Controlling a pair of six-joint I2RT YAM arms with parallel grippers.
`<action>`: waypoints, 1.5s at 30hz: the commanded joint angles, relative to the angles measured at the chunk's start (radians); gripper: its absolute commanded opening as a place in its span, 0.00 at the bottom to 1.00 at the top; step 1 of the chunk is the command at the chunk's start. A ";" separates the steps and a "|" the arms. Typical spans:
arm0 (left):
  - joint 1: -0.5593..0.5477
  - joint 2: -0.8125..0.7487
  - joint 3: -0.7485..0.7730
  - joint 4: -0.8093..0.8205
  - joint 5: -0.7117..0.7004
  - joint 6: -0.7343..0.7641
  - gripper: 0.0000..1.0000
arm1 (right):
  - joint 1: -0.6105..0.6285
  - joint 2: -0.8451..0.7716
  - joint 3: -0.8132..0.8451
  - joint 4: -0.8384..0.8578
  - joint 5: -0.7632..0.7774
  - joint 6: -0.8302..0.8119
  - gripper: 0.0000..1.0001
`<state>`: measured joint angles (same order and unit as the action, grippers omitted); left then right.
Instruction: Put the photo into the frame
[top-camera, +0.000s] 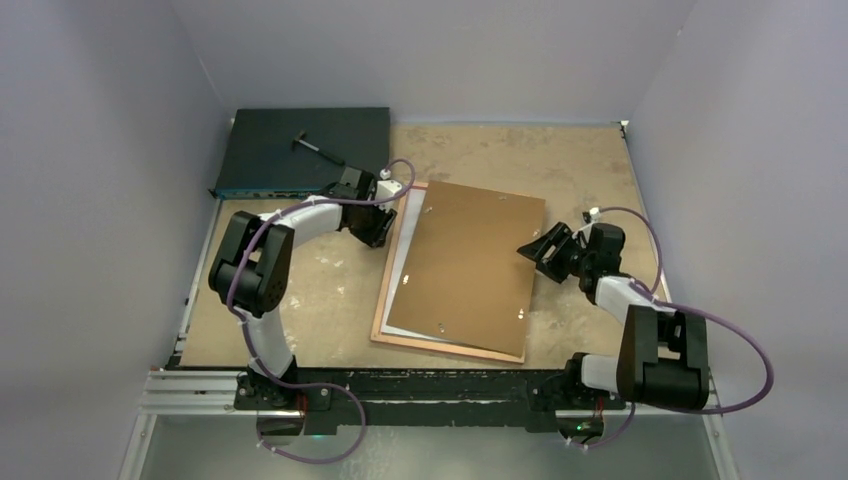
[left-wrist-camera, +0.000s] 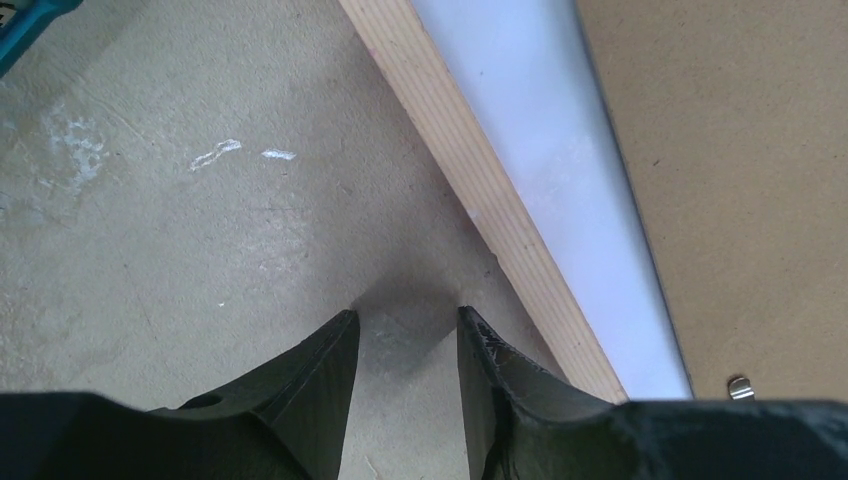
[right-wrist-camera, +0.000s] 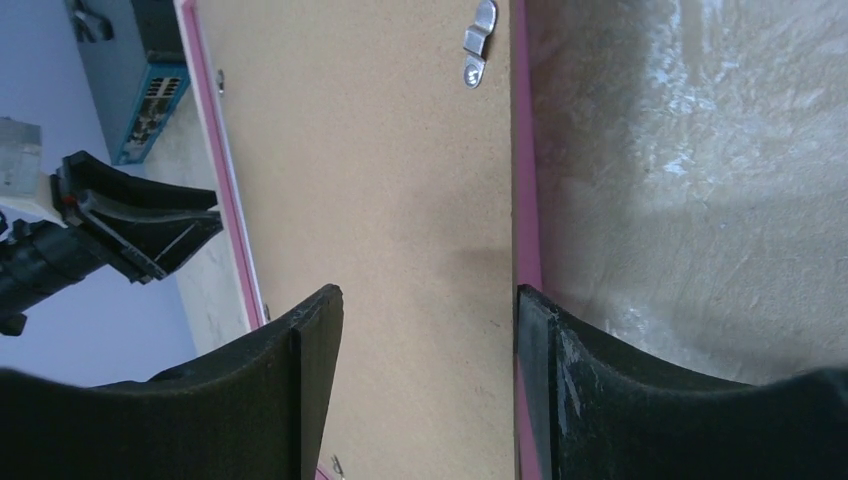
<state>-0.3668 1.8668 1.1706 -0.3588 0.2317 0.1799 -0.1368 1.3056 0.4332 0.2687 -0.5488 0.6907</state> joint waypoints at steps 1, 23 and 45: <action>0.001 -0.011 -0.047 0.010 0.017 0.018 0.39 | -0.004 -0.078 0.011 -0.013 -0.042 -0.018 0.65; -0.026 -0.019 -0.055 0.002 0.027 0.019 0.35 | -0.004 -0.097 -0.129 0.587 -0.407 0.333 0.49; -0.029 -0.015 -0.052 -0.005 0.031 0.013 0.31 | 0.128 -0.024 -0.004 0.544 -0.347 0.272 0.52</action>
<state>-0.3859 1.8515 1.1404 -0.3218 0.2321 0.1940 -0.0521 1.2709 0.3622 0.7803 -0.8986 0.9718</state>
